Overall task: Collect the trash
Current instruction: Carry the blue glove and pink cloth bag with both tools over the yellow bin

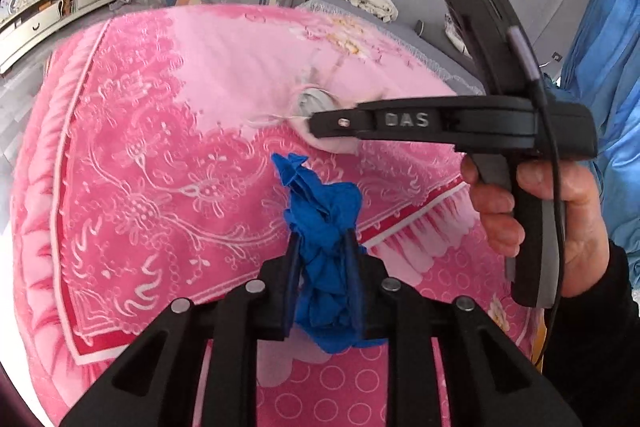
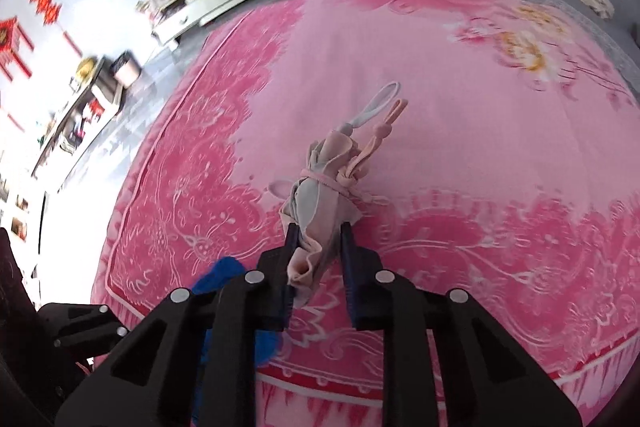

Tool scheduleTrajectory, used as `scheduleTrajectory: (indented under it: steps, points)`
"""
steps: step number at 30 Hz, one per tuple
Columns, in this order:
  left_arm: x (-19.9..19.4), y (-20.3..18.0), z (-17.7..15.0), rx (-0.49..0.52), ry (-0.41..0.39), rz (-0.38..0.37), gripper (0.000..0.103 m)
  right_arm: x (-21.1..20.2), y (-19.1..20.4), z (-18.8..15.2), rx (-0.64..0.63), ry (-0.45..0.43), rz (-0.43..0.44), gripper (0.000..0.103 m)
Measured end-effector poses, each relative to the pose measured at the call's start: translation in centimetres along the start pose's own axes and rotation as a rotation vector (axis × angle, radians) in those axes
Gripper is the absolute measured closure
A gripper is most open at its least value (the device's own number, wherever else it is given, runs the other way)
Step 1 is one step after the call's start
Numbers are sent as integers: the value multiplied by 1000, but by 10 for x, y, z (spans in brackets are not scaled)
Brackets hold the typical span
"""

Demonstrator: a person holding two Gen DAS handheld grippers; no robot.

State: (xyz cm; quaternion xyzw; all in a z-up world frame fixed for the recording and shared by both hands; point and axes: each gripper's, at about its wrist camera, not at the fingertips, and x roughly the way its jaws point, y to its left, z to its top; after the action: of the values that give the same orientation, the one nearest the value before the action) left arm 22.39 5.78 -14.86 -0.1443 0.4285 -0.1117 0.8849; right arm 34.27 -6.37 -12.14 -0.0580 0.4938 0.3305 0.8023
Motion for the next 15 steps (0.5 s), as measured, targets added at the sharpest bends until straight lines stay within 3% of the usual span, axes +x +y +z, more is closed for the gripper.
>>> scheduleTrajectory:
  steps: [15]
  points:
    - [-61, -53, 11, 129, -168, 15, 83, -115, -23, -47, 88, -213, -51, 85]
